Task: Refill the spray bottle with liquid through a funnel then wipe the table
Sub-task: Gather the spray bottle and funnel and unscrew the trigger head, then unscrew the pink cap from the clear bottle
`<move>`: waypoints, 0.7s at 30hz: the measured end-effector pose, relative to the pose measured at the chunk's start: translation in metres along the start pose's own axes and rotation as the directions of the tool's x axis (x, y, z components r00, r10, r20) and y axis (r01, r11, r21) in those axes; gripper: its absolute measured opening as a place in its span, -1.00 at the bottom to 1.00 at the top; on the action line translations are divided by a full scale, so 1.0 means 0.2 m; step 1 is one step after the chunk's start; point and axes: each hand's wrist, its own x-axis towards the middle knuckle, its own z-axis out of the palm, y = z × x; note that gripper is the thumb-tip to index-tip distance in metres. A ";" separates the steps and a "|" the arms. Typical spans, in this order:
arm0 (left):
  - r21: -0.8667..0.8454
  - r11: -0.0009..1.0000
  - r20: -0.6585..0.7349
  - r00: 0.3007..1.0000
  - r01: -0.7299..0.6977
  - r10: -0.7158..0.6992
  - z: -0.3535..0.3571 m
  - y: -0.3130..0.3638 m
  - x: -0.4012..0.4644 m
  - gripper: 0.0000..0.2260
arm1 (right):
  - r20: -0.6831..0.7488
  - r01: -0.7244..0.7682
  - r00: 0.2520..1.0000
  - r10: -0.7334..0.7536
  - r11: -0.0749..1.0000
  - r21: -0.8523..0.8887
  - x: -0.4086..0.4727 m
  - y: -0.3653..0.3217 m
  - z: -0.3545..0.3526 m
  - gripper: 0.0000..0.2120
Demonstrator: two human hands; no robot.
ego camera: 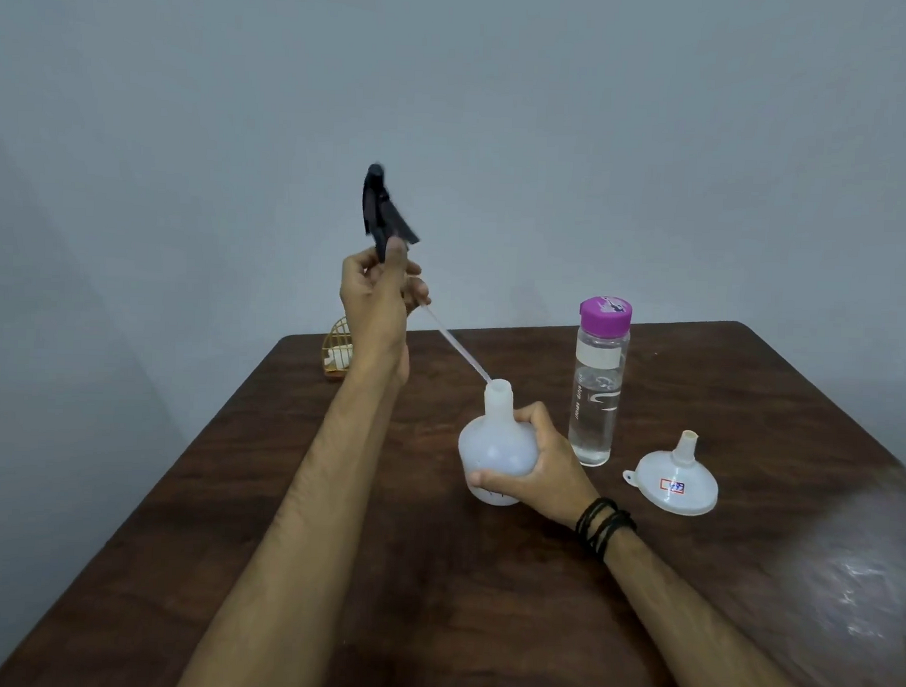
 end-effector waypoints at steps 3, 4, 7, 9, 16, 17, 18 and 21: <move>0.049 0.992 -0.043 0.992 0.117 -0.115 -0.14 -0.09 -0.01 -0.84 | -0.002 0.001 1.000 -0.001 1.000 0.006 0.00 0.00 0.00 -0.23; 0.068 0.986 -0.072 0.987 0.150 -0.145 -0.20 -0.13 -0.01 -0.85 | -0.006 0.004 1.000 -0.004 1.000 0.008 0.00 0.00 0.00 -0.23; 0.101 0.971 -0.163 0.966 0.218 -0.200 -0.38 -0.21 -0.01 -0.84 | 0.000 0.006 1.000 -0.006 1.000 0.009 -0.01 0.00 0.00 -0.24; 0.193 0.943 -0.204 0.951 0.270 -0.231 -0.49 -0.27 -0.01 -0.81 | -0.004 0.014 1.000 -0.014 1.000 0.016 -0.01 0.00 0.00 -0.24; 0.635 0.639 -0.220 0.894 0.435 -0.390 -0.64 -0.49 -0.16 -0.68 | -0.017 0.018 1.000 -0.018 1.000 0.025 -0.01 -0.01 0.01 -0.23; 0.695 0.586 -0.220 0.899 0.417 -0.378 -0.64 -0.50 -0.17 -0.66 | -0.017 0.016 1.000 -0.016 1.000 0.022 -0.02 0.00 0.01 -0.22; 0.751 0.529 -0.216 0.905 0.394 -0.367 -0.63 -0.52 -0.18 -0.64 | -0.019 0.015 1.000 -0.015 1.000 0.017 -0.02 0.00 0.01 -0.22; 0.880 0.355 -0.205 0.926 0.316 -0.316 -0.62 -0.55 -0.22 -0.63 | -0.015 0.005 1.000 -0.005 1.000 0.013 -0.02 0.00 0.00 -0.22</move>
